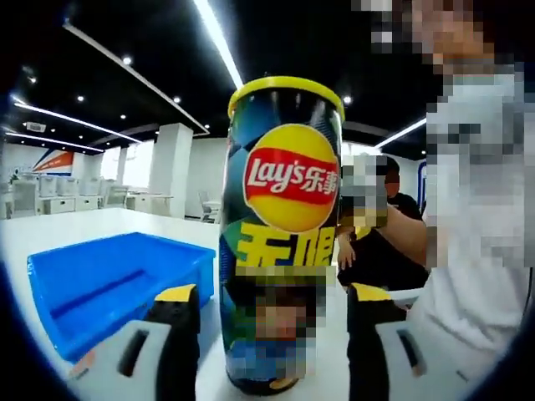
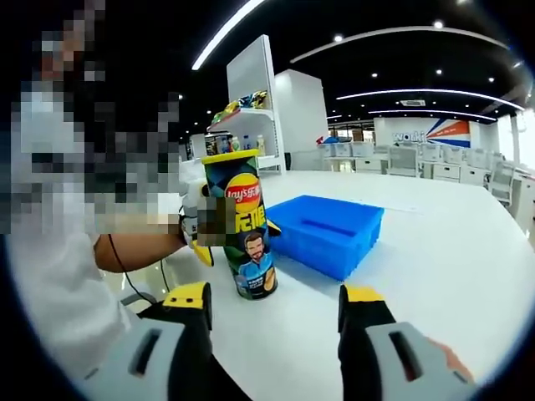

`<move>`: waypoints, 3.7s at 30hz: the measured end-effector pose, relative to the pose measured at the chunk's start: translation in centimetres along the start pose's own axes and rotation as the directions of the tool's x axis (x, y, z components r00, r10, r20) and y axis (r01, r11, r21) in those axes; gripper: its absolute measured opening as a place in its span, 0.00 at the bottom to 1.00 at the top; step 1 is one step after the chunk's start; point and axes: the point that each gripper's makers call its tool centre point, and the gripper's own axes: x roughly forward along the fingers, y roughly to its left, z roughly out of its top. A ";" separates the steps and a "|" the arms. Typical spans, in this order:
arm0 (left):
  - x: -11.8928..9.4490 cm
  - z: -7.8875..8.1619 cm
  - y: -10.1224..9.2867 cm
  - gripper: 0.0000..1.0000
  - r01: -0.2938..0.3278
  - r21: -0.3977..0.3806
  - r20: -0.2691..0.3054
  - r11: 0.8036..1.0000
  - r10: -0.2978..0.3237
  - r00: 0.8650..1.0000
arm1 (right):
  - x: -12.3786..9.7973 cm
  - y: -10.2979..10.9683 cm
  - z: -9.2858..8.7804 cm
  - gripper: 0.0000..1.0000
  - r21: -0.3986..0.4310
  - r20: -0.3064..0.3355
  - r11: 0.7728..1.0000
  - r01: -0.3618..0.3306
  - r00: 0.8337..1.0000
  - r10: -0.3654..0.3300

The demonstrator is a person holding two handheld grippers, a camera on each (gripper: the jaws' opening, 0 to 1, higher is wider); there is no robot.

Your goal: Open the lid of the chip container on the table, take out the chips, place them into the box in front of the container, and close the lid

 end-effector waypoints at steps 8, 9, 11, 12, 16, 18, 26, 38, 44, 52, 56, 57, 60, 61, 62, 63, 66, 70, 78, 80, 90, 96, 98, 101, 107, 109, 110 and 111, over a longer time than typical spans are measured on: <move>0.5 -0.5 -0.3 0.62 0.018 -0.012 -0.004 1.000 -0.018 1.000 | 0.2 0.0 -0.4 0.61 0.001 -0.007 1.000 0.000 1.000 0.000; 0.6 -0.7 -0.4 0.60 0.026 -0.015 -0.005 1.000 -0.026 1.000 | 0.2 0.0 -0.5 0.61 0.000 -0.009 1.000 0.001 1.000 -0.001; 0.7 -1.3 -0.4 0.56 0.020 -0.001 -0.031 1.000 -0.020 0.999 | 0.2 -0.1 -0.4 0.61 -0.001 -0.009 1.000 0.008 1.000 -0.008; 0.7 -1.4 -0.4 0.54 0.022 0.001 -0.034 1.000 -0.022 0.999 | 0.2 -0.1 -0.4 0.61 -0.001 -0.007 1.000 0.008 1.000 -0.008; 0.7 -1.5 -0.3 0.52 0.017 0.014 -0.032 1.000 -0.017 0.999 | 0.1 0.0 -0.3 0.61 0.002 -0.003 1.000 0.008 1.000 -0.008; 0.7 -1.5 -0.3 0.51 0.018 0.017 -0.030 1.000 -0.017 0.999 | 0.1 0.0 -0.4 0.60 -0.001 -0.011 1.000 0.012 1.000 -0.012; 0.6 -1.5 -0.3 0.51 0.017 0.028 -0.028 0.999 -0.016 0.999 | 0.2 0.1 -0.4 0.61 -0.011 -0.015 1.000 0.018 1.000 -0.018; 0.5 -1.5 -0.3 0.50 0.021 0.028 -0.028 0.999 -0.021 0.999 | 0.3 1.2 1.8 0.65 -0.044 0.079 0.999 -0.016 0.997 0.020; 0.5 -1.5 -0.1 0.51 0.017 0.028 -0.033 0.999 -0.016 0.999 | 0.4 1.4 3.5 0.65 -0.065 0.114 0.997 -0.030 0.993 0.037; 0.6 -1.6 -0.1 0.51 0.015 0.028 -0.045 0.999 -0.013 0.999 | 0.9 1.5 6.8 0.68 -0.128 0.142 0.992 -0.019 0.989 0.038; 0.6 -1.6 -0.1 0.51 0.014 0.025 -0.041 1.000 -0.013 0.999 | 1.5 1.9 8.5 0.69 -0.143 0.173 0.989 -0.026 0.984 0.051; 0.6 -1.6 -0.1 0.51 0.014 0.024 -0.041 1.000 -0.013 0.999 | 1.8 2.0 8.7 0.69 -0.142 0.175 0.989 -0.032 0.983 0.056; 0.7 -1.6 -0.1 0.51 0.016 0.022 -0.038 1.000 -0.015 0.999 | 2.5 2.5 9.2 0.70 -0.157 0.175 0.987 -0.036 0.982 0.063; 0.7 -1.6 -0.1 0.51 0.017 0.022 -0.039 1.000 -0.016 0.999 | 2.7 2.7 9.4 0.71 -0.168 0.174 0.985 -0.037 0.983 0.067; 0.7 -1.6 -0.1 0.51 0.017 0.023 -0.041 1.000 -0.016 0.999 | 2.9 2.9 9.5 0.71 -0.172 0.172 0.984 -0.043 0.982 0.073; 0.7 -1.6 -0.1 0.51 0.018 0.023 -0.042 1.000 -0.017 0.999 | 3.1 3.1 9.7 0.71 -0.173 0.170 0.984 -0.050 0.982 0.080; 0.7 -1.6 -0.1 0.51 0.020 0.023 -0.043 1.000 -0.019 0.999 | 4.0 3.9 10.1 0.71 -0.177 0.165 0.981 -0.079 0.980 0.109; 0.8 -1.6 -0.1 0.51 0.025 0.023 -0.038 0.999 -0.024 0.999 | 5.4 4.5 10.4 0.71 -0.185 0.167 0.978 -0.093 0.978 0.125; 1.0 -1.6 -0.2 0.51 0.032 0.026 -0.039 0.999 -0.031 0.999 | 7.3 5.3 10.6 0.71 -0.203 0.164 0.972 -0.114 0.975 0.149; 1.0 -1.6 -0.2 0.51 0.032 0.027 -0.041 0.999 -0.031 0.999 | 7.6 5.5 10.8 0.71 -0.207 0.175 0.971 -0.121 0.972 0.158; 0.9 -1.6 -0.1 0.51 0.033 0.027 -0.044 0.999 -0.031 0.999 | 9.2 5.6 11.4 0.63 -0.200 0.192 0.970 -0.136 0.966 0.175; 0.9 -1.6 -0.1 0.51 0.032 0.026 -0.045 0.999 -0.031 0.999 | 9.7 5.5 11.8 0.64 -0.216 0.206 0.965 -0.149 0.959 0.194; 0.9 -1.6 -0.1 0.51 0.033 0.026 -0.045 0.999 -0.032 0.998 | 9.8 5.7 11.9 0.64 -0.228 0.210 0.961 -0.154 0.956 0.203; 0.9 -1.6 0.0 0.50 0.035 0.027 -0.045 0.999 -0.033 0.998 | 9.9 5.7 12.1 0.66 -0.232 0.217 0.960 -0.153 0.954 0.205; 0.9 -1.6 -0.1 0.50 0.040 0.026 -0.043 0.999 -0.039 0.998 | 10.1 5.9 12.6 0.58 -0.255 0.234 0.953 -0.165 0.945 0.227; 0.9 -1.6 -0.1 0.50 0.042 0.027 -0.046 0.999 -0.040 0.998 | 10.1 6.3 12.3 0.56 -0.269 0.221 0.946 -0.182 0.944 0.245; 0.9 -1.6 -0.1 0.50 0.044 0.028 -0.046 0.999 -0.042 0.998 | 10.3 6.3 12.2 0.55 -0.274 0.218 0.945 -0.179 0.945 0.243; 1.0 -1.6 -0.1 0.50 0.045 0.028 -0.046 0.999 -0.044 0.998 | 10.4 6.3 12.2 0.54 -0.282 0.217 0.943 -0.175 0.946 0.240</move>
